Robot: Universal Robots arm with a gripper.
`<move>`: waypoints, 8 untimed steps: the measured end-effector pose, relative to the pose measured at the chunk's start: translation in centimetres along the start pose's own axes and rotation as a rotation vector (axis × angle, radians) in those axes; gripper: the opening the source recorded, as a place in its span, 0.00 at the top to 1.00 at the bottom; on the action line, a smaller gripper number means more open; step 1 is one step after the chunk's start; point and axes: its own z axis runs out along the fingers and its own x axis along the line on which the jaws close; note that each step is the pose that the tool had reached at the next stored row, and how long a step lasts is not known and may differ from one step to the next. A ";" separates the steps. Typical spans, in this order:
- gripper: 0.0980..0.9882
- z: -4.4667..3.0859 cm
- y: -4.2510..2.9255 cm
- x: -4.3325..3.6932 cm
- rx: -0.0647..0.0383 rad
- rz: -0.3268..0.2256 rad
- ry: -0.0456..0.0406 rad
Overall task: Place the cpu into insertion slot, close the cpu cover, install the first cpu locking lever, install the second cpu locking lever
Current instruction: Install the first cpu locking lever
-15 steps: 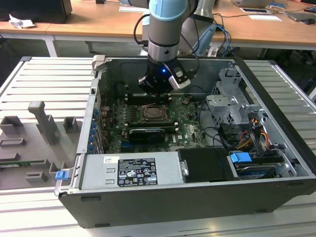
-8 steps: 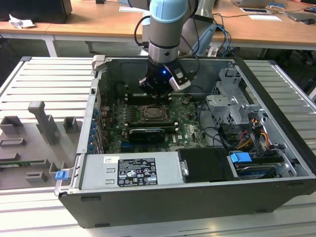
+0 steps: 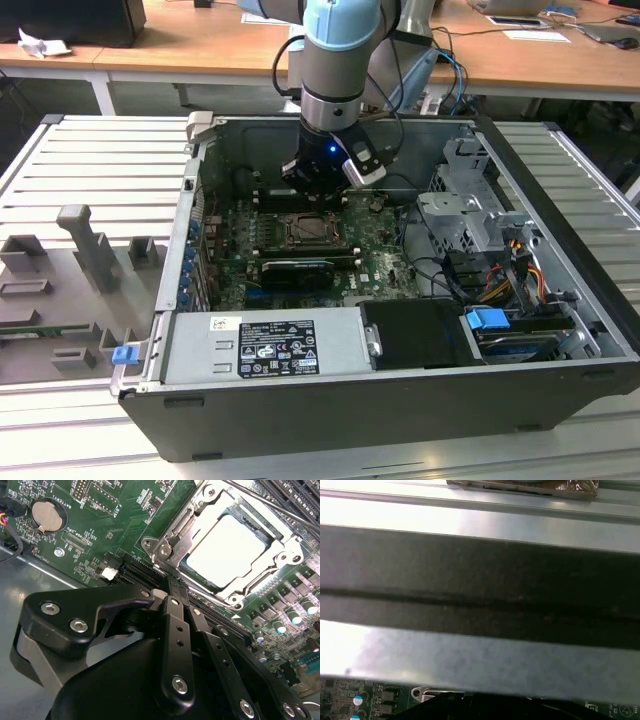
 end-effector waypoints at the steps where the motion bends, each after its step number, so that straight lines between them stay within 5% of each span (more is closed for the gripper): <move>1: 0.99 0.01 -0.01 -0.01 0.000 0.000 0.0001; 8: 0.99 0.11 -0.01 -0.04 0.000 0.000 -0.0001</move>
